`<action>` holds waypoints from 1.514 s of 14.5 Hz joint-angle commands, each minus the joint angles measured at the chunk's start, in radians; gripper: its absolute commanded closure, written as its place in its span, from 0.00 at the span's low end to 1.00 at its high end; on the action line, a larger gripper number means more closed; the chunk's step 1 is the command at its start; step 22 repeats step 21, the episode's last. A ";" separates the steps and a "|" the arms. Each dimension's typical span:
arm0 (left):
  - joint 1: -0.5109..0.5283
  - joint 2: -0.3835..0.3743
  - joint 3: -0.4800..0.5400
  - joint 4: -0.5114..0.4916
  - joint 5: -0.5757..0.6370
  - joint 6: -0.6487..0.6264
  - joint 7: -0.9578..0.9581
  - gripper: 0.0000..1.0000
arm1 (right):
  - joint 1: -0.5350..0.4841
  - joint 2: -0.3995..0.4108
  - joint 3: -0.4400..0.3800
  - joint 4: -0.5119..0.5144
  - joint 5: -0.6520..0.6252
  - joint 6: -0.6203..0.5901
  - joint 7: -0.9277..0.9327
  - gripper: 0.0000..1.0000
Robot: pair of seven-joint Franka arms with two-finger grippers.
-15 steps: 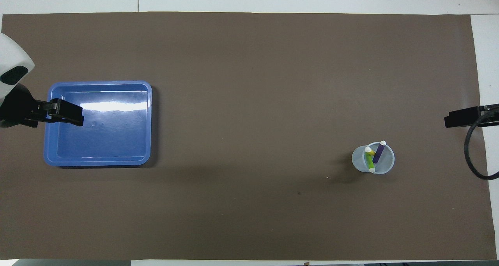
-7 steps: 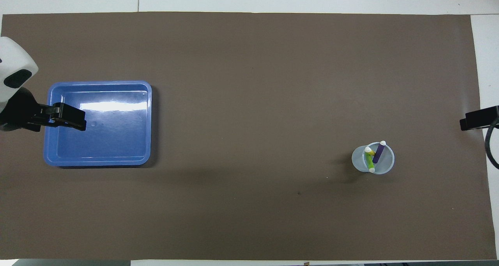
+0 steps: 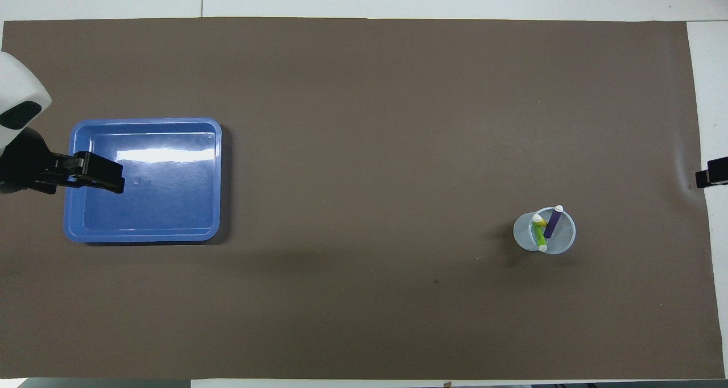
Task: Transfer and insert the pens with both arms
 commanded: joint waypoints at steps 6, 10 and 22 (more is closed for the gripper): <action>-0.008 0.000 0.013 0.018 -0.010 -0.021 0.013 0.00 | 0.001 -0.004 0.013 0.037 -0.007 -0.012 -0.001 0.00; -0.011 -0.001 0.013 0.016 -0.010 -0.021 0.013 0.00 | -0.002 -0.004 0.015 0.038 -0.008 -0.008 0.001 0.00; -0.008 -0.003 0.013 0.008 -0.010 -0.021 0.012 0.00 | -0.004 -0.009 0.021 0.026 -0.007 -0.009 0.005 0.00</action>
